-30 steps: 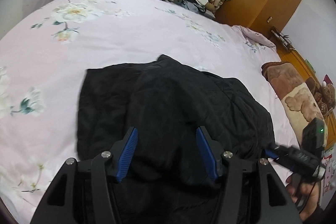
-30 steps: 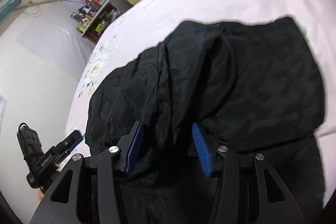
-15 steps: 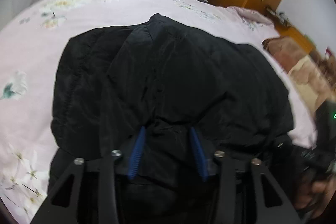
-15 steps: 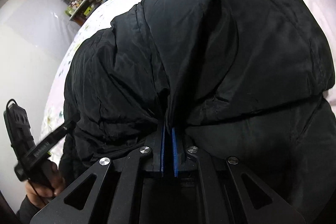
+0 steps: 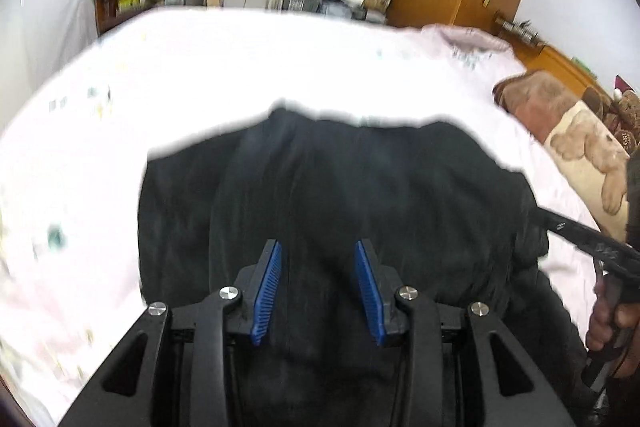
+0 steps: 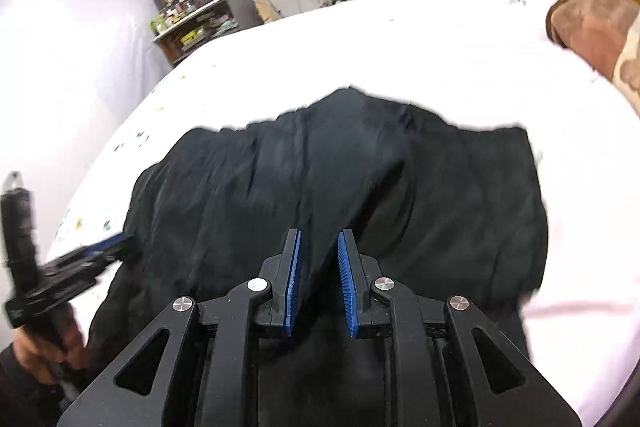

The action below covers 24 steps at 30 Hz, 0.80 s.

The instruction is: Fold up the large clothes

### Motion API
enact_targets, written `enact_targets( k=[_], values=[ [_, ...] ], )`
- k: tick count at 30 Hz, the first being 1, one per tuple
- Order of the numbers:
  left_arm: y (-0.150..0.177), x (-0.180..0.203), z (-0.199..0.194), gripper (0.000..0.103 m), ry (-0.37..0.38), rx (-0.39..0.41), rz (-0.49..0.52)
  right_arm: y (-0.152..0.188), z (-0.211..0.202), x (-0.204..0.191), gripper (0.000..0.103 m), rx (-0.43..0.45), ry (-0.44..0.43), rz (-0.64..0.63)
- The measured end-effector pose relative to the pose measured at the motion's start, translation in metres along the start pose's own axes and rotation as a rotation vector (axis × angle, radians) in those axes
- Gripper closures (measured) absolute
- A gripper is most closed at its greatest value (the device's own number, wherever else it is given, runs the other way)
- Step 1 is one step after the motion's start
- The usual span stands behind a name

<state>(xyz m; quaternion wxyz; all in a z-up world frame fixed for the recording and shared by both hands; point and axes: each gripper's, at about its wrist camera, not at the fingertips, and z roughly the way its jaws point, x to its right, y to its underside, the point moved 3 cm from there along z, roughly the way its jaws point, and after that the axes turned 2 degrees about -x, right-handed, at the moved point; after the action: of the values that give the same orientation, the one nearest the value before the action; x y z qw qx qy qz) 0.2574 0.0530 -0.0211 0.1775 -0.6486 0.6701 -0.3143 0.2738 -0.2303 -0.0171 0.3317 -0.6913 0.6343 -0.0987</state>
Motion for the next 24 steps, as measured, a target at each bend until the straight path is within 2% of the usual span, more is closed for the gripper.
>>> enact_targets(
  k=[2,5,8,12,16,19,22,24],
  values=[
    [-0.018,-0.001,0.01,0.063,-0.042,0.038,0.013,-0.02,0.013,0.006,0.084,0.015,0.027,-0.011],
    [-0.023,-0.017,0.047,0.063,-0.087,-0.018,-0.011,-0.03,0.035,0.012,0.084,0.015,0.084,-0.033],
    [-0.002,-0.032,0.086,0.064,-0.115,-0.099,-0.027,-0.027,0.063,0.03,0.084,-0.046,0.132,-0.038],
    [0.022,-0.033,0.096,0.065,-0.1,-0.052,0.009,-0.013,0.087,0.041,0.086,-0.082,0.132,-0.019],
    [0.021,-0.035,0.097,0.065,-0.094,-0.056,-0.005,-0.007,0.094,0.04,0.087,-0.085,0.15,-0.015],
    [0.009,-0.03,0.082,0.066,-0.093,-0.086,-0.009,-0.017,0.078,0.038,0.087,-0.079,0.148,-0.002],
    [0.004,-0.02,0.041,0.066,-0.015,-0.021,-0.034,-0.028,0.045,0.03,0.084,-0.001,0.13,-0.002],
    [0.007,-0.007,0.017,0.066,0.036,0.027,-0.015,-0.026,0.016,0.018,0.084,0.059,0.08,-0.002]
  ],
)
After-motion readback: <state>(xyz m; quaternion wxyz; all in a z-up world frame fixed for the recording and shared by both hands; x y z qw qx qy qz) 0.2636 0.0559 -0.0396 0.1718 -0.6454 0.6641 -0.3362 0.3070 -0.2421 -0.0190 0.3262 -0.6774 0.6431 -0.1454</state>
